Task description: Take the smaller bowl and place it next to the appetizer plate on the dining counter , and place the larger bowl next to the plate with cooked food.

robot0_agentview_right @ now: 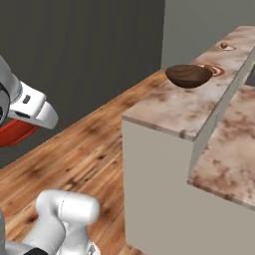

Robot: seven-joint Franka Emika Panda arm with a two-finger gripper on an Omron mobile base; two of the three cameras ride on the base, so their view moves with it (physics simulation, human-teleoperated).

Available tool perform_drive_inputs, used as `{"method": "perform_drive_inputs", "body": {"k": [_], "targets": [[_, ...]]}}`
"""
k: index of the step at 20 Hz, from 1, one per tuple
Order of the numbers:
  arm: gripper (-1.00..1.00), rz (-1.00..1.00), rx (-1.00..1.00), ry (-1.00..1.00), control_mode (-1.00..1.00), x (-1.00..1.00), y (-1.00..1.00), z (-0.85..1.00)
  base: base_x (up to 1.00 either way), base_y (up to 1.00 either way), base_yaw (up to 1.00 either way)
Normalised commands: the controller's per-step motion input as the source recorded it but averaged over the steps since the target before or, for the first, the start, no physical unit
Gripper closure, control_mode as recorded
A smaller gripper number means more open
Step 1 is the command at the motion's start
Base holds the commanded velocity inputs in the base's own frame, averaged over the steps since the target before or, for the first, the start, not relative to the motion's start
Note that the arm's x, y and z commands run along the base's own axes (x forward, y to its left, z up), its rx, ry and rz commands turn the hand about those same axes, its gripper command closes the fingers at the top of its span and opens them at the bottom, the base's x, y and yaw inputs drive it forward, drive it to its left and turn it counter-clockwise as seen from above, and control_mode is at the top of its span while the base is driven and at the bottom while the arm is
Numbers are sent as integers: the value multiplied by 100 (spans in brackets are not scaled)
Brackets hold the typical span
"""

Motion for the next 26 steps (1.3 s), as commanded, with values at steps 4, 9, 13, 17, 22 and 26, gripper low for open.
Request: {"method": "perform_drive_inputs", "body": {"k": [4,9,13,17,22,26], "targets": [[100,0,0,0,100,0,0,0,51,100,-11],[100,0,0,0,100,0,0,0,57,100,-28],[100,0,0,0,100,0,0,0,82,78,-32],[100,0,0,0,100,0,0,0,88,34,-34],[100,0,0,0,100,0,0,0,90,6,-32],[100,0,0,0,100,0,0,0,83,4,-34]]}}
